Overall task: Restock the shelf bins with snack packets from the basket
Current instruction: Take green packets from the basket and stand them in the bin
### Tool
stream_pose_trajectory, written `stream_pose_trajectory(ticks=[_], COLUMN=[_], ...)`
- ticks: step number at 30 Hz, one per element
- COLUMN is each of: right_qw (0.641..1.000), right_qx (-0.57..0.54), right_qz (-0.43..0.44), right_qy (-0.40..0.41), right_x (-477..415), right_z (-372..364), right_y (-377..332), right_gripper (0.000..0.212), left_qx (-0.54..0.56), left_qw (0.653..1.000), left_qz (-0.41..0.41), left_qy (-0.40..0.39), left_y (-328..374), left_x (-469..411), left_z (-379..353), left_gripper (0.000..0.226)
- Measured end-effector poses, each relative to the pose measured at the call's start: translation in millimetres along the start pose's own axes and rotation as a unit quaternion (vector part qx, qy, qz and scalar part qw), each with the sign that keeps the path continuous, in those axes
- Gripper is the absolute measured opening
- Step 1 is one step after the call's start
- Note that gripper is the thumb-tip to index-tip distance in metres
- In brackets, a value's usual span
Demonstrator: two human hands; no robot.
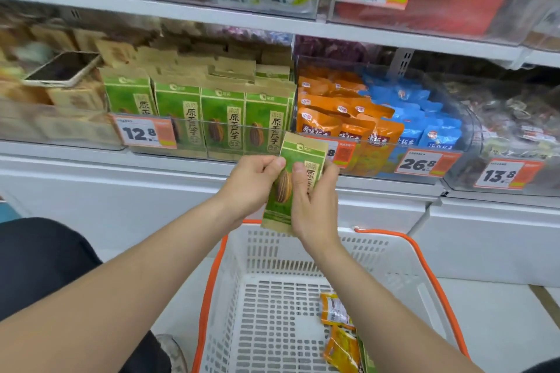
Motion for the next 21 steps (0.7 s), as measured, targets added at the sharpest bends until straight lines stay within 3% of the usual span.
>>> stream_pose_trajectory(ticks=[3,8,14,18,21], right_qw=[0.998,0.985,0.966,0.944,0.935], right_qx=[0.004,-0.008,-0.034,-0.056,-0.043], right_qz=[0.046,0.152,0.255,0.324,0.351], right_qy=[-0.043,-0.08,-0.027,0.018,0.006], right_x=[-8,-24,-44,-61,-77], right_z=[-14,-33,-46,-53,-66], right_y=[-27,-77,-127,-161,-179], right_gripper=[0.038,0.078,0.064,0.048,0.045], left_qx=[-0.067,-0.124,-0.221,-0.398,-0.454], left_qw=[0.992,0.973,0.912,0.852,0.849], left_qz=[-0.049,-0.076,-0.109,-0.102,-0.06], left_qy=[0.099,0.182,0.327,0.325,0.264], left_y=[19,43,72,87,86], left_x=[2,-2,3,-1,-14], left_z=[26,64,113,134,149], left_gripper=[0.042,0.04,0.024,0.064,0.08])
Point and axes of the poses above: each hand's wrist, its own x-axis away from the middle knuckle, its own z-axis out of the back of the hand, y = z × x, the point moved 5 cm from there along -x, towards the middle knuckle, and after that the axes turned 2 degrees about -x, right-handed, at the moved point
